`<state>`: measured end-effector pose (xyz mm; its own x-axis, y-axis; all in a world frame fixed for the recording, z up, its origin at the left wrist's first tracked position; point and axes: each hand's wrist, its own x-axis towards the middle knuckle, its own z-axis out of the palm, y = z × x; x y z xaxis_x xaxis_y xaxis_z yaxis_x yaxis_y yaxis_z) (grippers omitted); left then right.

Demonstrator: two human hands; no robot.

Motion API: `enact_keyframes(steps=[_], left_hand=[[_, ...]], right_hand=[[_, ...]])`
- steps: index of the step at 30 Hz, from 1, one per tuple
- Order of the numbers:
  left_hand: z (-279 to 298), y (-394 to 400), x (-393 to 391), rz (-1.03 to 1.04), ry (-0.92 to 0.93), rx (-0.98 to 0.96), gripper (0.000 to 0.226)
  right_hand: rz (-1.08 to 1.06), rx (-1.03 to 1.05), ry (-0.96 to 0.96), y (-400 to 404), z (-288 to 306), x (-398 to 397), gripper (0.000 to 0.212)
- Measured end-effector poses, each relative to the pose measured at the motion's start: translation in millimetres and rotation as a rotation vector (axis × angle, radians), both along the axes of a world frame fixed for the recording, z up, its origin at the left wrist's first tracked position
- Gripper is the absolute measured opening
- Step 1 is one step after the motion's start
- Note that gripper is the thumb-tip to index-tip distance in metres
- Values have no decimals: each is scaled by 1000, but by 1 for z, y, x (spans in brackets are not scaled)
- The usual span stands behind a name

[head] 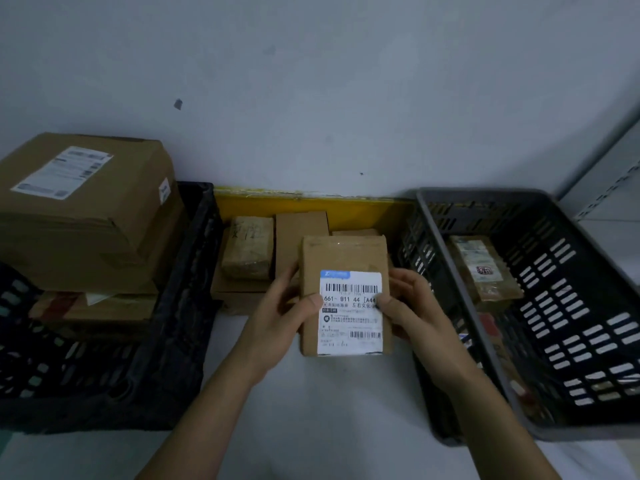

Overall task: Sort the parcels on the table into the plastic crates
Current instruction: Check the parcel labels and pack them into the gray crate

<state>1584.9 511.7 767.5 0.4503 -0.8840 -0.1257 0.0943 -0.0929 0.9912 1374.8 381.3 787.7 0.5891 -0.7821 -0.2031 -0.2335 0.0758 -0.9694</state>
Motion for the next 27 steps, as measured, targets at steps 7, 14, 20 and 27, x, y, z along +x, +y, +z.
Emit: enact_keyframes(steps=[7, 14, 20, 27], left_hand=[[19, -45, -32, -209, -29, -19, 65], [34, -94, -103, -293, -388, 18, 40], [7, -143, -165, -334, -733, 122, 72], [-21, -190, -237, -254, -918, 390, 84]], right_hand=[[-75, -157, -1, -10, 48, -53, 65], [-309, -352, 128, -67, 85, -154, 60], [-280, -300, 353, -154, 61, -248, 65], [81, -163, 651, -269, -11, -295, 81]])
